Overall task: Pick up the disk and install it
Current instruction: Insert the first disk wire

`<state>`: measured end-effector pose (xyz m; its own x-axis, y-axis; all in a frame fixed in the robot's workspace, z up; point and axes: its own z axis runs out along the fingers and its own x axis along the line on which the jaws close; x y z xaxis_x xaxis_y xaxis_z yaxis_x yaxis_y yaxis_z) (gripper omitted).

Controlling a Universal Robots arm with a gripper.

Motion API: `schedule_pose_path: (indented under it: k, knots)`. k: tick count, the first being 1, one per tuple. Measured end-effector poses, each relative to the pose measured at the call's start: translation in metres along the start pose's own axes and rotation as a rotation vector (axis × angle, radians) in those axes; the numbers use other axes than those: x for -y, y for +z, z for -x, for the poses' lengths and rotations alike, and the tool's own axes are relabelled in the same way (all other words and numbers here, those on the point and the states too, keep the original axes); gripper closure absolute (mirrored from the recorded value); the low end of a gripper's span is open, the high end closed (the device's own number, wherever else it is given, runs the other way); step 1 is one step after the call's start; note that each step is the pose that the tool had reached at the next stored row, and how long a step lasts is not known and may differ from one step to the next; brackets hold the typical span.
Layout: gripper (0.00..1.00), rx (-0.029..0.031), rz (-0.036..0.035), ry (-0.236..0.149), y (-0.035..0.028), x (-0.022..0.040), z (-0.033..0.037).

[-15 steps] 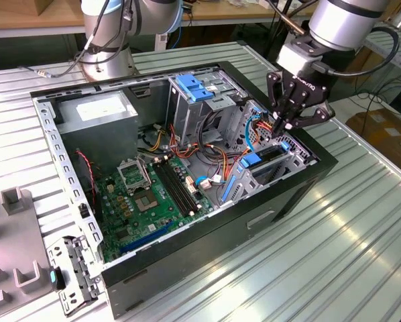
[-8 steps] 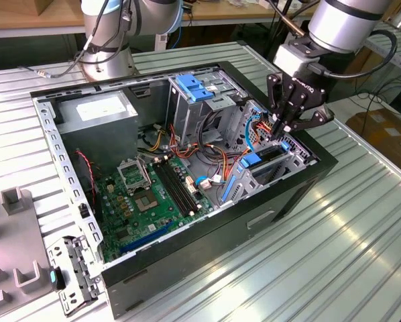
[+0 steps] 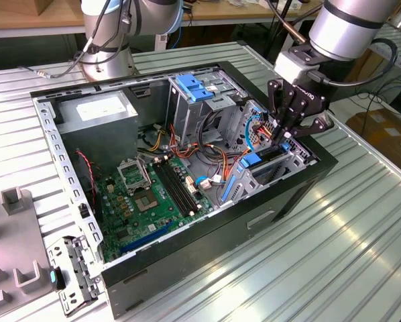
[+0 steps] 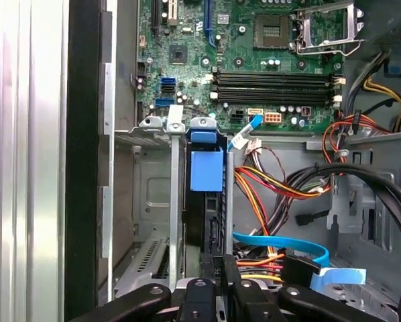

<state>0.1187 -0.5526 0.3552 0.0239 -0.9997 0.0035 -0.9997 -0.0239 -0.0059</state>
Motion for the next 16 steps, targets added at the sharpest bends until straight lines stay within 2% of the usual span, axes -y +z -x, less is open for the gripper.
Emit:
schedule_pose_path:
  k: [2, 4, 16]
  knots:
    - [0.84, 0.0001, 0.0020, -0.017, 0.0008, -0.0004, 0.0001]
    - [0.84, 0.0003, 0.0021, -0.017, 0.0011, -0.0026, -0.0001]
    - [0.84, 0.0004, 0.0116, -0.007, 0.0079, -0.0010, -0.0017]
